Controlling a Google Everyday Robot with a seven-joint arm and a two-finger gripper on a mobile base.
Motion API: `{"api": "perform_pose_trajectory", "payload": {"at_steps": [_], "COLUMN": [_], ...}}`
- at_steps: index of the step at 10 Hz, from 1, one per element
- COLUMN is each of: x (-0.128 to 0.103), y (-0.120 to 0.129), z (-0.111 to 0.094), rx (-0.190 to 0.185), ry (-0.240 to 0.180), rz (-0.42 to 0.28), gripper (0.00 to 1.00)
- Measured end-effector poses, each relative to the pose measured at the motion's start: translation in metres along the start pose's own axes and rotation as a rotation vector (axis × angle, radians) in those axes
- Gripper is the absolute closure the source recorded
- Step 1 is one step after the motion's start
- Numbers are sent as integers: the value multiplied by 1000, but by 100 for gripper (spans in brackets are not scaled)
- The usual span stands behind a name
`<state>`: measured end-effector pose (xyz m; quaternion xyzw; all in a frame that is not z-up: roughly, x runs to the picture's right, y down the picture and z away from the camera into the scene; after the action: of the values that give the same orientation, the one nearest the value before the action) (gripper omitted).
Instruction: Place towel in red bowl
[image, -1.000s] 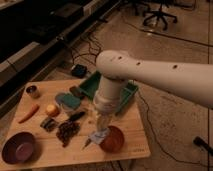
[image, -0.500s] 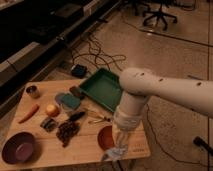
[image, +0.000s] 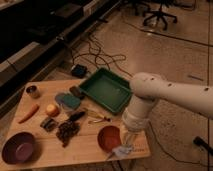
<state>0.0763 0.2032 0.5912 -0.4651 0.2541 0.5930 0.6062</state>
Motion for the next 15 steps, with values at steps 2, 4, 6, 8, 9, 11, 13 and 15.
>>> {"api": "perform_pose_trajectory", "payload": {"at_steps": [2,4,6,8,9,11,13,15], "x": [-27,-47,-58,-67,-73,-85,-85,-84], "y": [0,-5,-8,-9,-6,1,0,-1], "z": [-6,-8,0,8,11,15,15,15], "rx": [27,48,40,26,21,17,17,17], "ry": [-17,-23,-18,-21,-25,-46,-47,-47], "rz": [-25,-49,-63,-76,-90,-129,-126,-126], "gripper": [100,100,89,71,61,42,41,41]}}
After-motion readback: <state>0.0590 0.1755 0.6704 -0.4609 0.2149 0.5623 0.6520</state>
